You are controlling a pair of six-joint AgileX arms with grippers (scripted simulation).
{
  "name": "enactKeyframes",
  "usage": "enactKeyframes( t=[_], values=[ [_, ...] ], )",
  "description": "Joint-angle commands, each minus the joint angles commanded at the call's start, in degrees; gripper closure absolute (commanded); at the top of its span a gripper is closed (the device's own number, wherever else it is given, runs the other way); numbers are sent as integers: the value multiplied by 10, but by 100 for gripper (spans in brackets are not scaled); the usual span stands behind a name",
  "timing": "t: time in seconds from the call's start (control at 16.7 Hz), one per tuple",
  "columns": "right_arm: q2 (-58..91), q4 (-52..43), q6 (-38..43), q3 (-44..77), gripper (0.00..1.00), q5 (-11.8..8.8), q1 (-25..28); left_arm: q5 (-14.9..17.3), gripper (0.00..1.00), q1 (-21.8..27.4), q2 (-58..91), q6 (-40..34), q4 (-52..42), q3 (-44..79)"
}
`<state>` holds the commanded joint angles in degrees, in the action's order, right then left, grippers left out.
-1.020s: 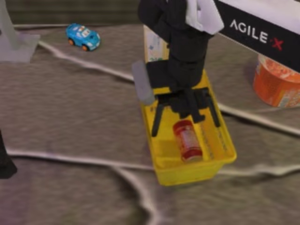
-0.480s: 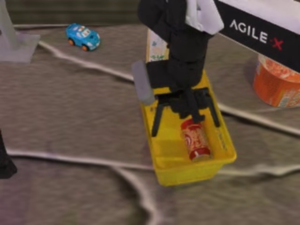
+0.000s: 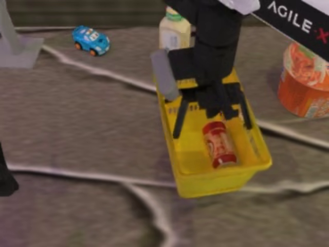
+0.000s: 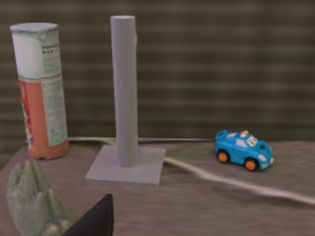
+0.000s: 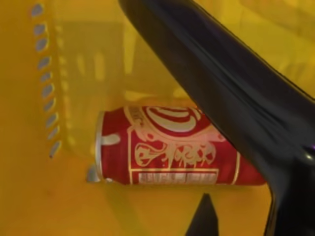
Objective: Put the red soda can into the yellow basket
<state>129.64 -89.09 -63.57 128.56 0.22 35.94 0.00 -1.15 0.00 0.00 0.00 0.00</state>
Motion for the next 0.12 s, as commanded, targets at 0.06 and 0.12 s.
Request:
enactKeyframes(
  t=[0.06,0.12],
  values=[
    [-2,-9,-2,8,100,0,-2,0,0,0,0,0,0,0],
    [-2,-12,-2,11,100,0,-2,0,0,0,0,0,0,0]
  ],
)
